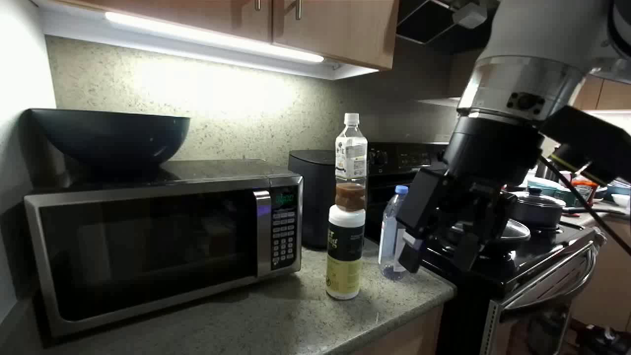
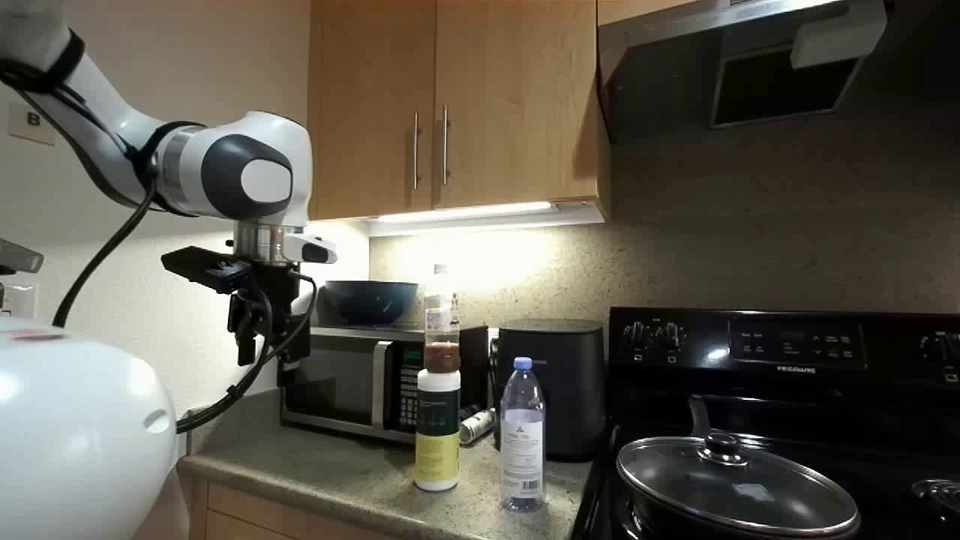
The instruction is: Put the bottle on top of the microwave
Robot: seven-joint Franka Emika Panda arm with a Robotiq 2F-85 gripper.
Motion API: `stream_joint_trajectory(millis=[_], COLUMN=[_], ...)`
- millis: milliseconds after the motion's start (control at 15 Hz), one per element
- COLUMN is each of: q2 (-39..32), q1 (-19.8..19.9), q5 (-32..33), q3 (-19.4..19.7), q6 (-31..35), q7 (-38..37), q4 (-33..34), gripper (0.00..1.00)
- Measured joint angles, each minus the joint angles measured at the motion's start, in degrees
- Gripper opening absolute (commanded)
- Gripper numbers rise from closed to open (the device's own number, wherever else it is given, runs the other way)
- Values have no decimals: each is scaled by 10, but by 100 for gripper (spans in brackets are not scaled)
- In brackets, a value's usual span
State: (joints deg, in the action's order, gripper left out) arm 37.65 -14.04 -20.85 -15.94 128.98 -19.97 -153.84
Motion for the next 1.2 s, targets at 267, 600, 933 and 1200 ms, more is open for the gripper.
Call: stream_joint_trajectory(millis=[267,600,933,1200], q2=[0,-2,-4,-5], q1=[0,9,57,95], q5=[0,22,106,181], q3=[0,2,12,12], q6=[0,0,0,0], q7=[0,0,1,1], q4=[0,7,46,92], gripper=[100,100,100,100])
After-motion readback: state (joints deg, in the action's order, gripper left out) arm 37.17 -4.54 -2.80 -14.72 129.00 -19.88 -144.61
